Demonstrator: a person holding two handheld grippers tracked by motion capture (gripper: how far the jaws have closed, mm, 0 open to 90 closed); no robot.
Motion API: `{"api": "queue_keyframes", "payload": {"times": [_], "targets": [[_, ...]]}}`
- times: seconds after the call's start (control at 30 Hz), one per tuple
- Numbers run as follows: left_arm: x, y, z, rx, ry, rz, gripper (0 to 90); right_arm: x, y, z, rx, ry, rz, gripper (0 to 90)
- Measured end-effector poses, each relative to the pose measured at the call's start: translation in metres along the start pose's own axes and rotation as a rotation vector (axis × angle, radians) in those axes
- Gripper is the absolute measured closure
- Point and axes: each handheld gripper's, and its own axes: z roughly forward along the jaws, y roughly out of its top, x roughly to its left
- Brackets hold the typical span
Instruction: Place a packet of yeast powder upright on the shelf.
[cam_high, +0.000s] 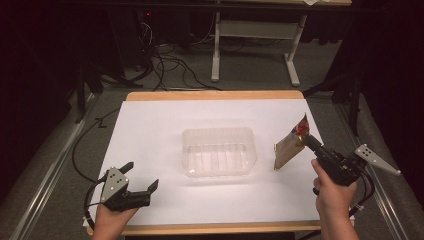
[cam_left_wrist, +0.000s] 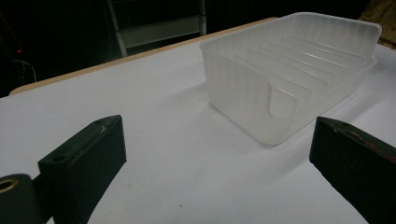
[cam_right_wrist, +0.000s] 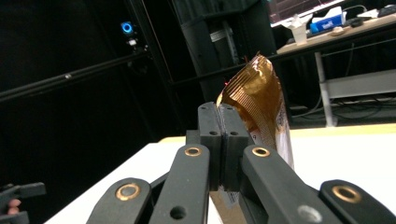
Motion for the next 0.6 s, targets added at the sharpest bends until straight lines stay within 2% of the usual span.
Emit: {"api": "queue_keyframes", "payload": {"times": [0.43, 0.6], "targets": [[0.0, 0.001, -0.001, -0.008, -0.008, -0.001, 4.4, 0.015, 0.01, 0.012, -0.02, 0.033, -0.011, 90.0], [-0.001, 0.002, -0.001, -0.012, -0.008, -0.002, 4.4, 0.027, 0.021, 0.015, -0.035, 0.054, -0.025, 90.0]]}}
